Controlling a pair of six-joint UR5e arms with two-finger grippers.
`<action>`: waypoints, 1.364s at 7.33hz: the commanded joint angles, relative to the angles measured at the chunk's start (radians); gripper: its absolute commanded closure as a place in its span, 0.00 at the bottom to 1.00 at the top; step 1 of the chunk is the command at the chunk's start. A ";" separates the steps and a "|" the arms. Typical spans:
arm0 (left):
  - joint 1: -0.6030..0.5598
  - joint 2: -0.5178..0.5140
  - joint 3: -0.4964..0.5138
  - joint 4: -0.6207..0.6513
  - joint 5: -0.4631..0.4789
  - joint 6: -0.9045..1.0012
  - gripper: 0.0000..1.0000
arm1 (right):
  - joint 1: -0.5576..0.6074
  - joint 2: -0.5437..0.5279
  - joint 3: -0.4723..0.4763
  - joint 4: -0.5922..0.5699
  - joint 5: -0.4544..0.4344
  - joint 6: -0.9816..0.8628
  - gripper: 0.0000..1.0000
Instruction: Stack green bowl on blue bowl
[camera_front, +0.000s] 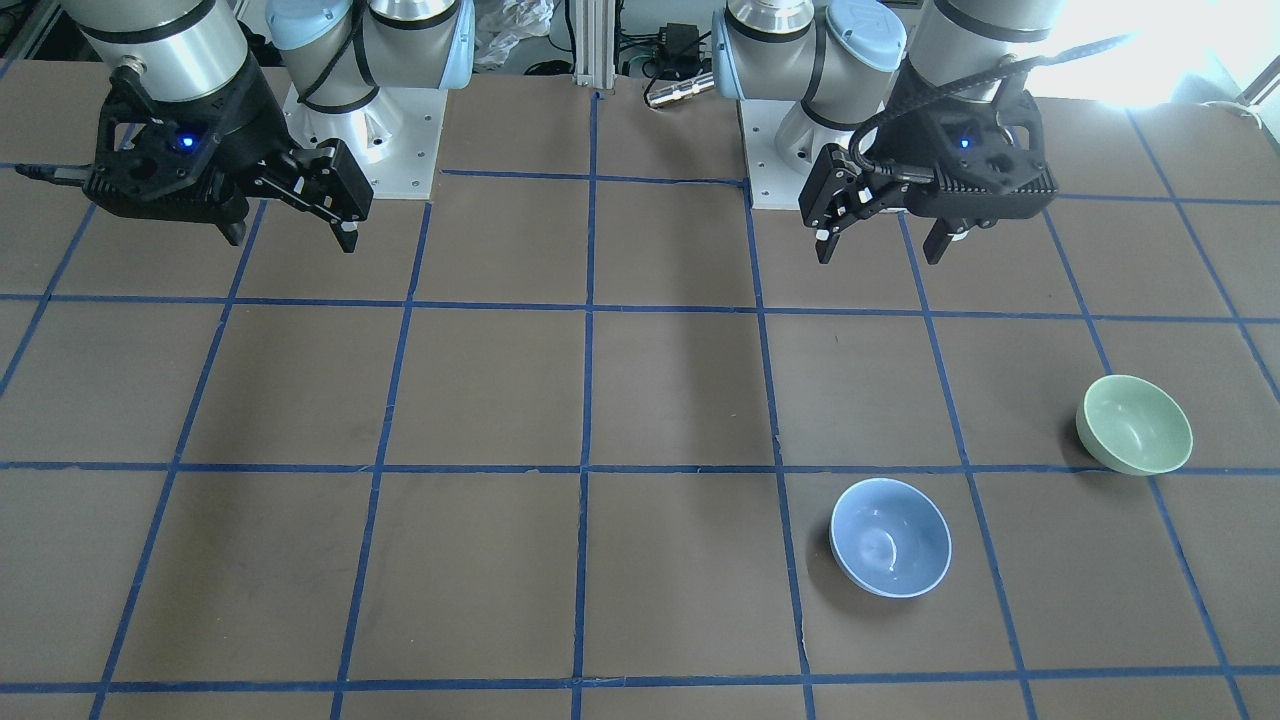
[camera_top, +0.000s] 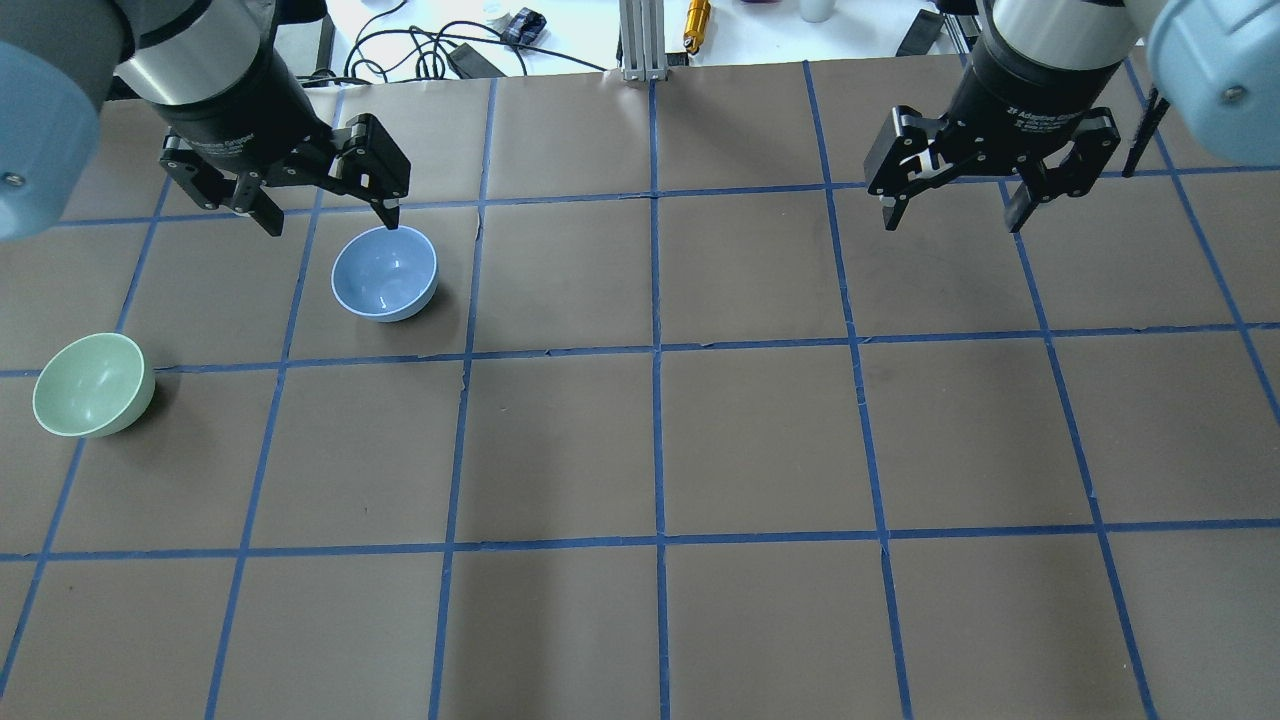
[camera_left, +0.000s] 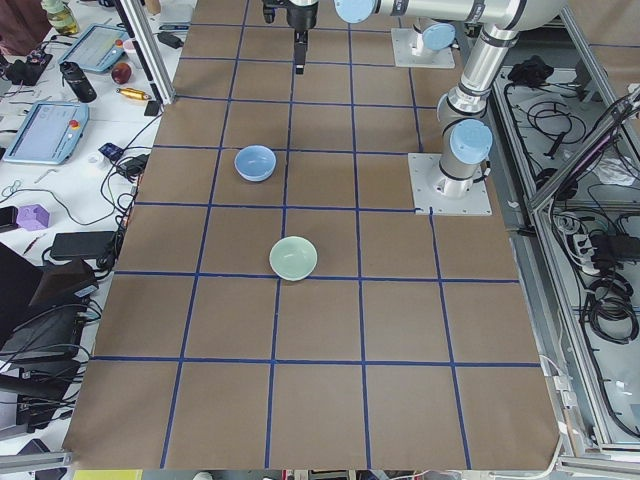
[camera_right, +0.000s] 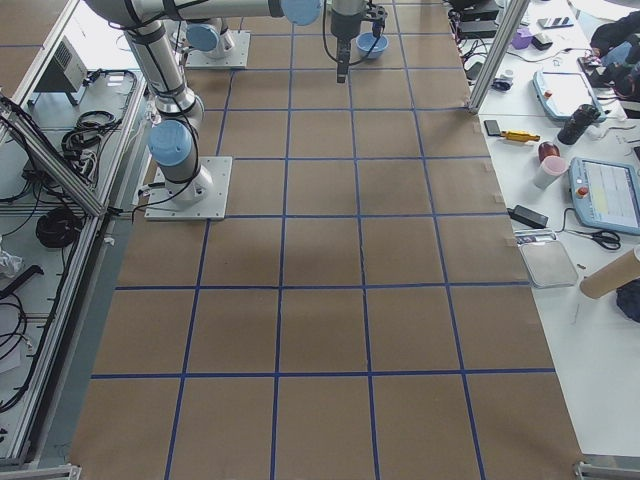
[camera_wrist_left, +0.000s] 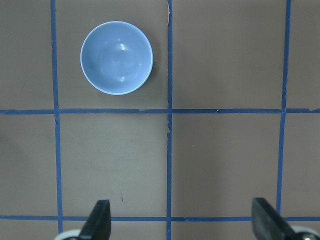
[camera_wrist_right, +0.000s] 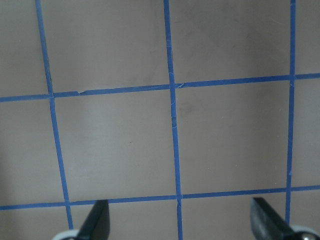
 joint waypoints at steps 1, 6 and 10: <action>0.005 0.001 -0.001 -0.006 0.001 0.001 0.00 | 0.000 0.000 0.000 0.001 0.000 0.000 0.00; 0.287 -0.025 -0.001 -0.001 -0.006 0.351 0.00 | 0.000 0.000 0.000 0.001 0.000 0.000 0.00; 0.633 -0.128 -0.071 0.075 -0.016 0.683 0.00 | 0.000 0.000 0.000 -0.001 0.000 0.000 0.00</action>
